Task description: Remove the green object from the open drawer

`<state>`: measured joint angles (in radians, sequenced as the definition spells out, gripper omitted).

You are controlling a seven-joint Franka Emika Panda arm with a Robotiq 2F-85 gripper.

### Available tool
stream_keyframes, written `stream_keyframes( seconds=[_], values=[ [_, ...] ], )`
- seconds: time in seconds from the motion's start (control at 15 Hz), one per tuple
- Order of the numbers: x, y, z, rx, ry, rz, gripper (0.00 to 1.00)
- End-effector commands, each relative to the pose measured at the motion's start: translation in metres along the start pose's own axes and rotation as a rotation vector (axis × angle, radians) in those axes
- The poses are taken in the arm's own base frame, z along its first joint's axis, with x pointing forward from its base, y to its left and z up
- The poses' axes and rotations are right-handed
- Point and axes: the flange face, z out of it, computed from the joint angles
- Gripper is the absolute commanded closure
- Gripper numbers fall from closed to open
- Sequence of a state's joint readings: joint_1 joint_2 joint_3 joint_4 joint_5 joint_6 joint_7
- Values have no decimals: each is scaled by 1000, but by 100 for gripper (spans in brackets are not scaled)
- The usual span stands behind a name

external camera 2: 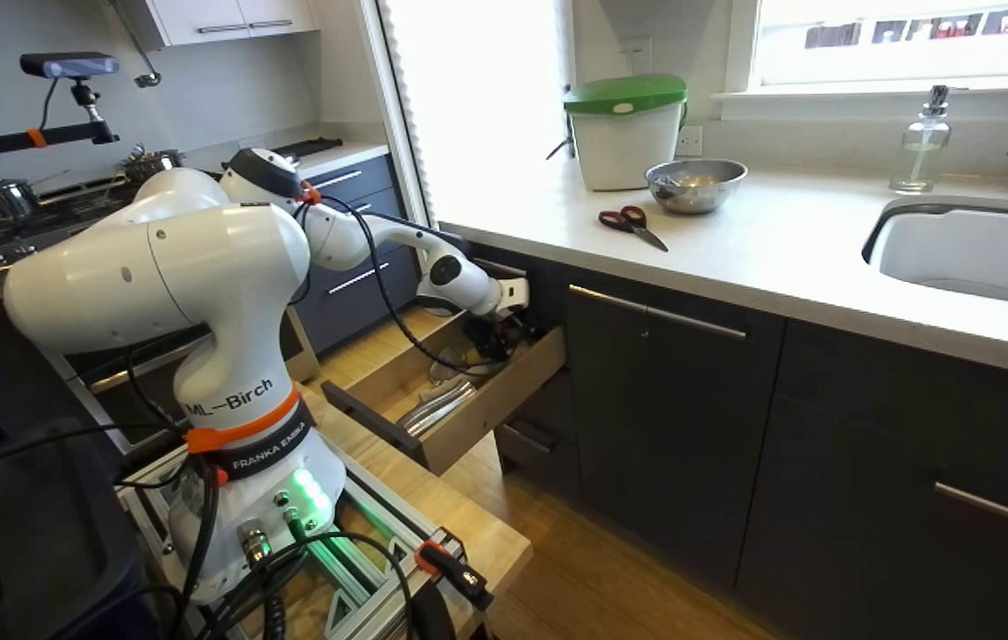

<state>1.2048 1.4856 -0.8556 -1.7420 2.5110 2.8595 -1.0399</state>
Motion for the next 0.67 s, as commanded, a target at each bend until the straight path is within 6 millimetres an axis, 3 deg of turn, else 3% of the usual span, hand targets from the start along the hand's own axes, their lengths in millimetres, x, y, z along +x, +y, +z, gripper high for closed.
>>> stream_keyframes(
  seconds=[0.0, 0.33, 0.6],
  values=[
    [13, -7, 1, -11, 37, -16, 35],
    [8, -5, 2, -16, 27, -25, 74],
    [0, 4, 0, -2, -2, -13, 76]
  ],
)
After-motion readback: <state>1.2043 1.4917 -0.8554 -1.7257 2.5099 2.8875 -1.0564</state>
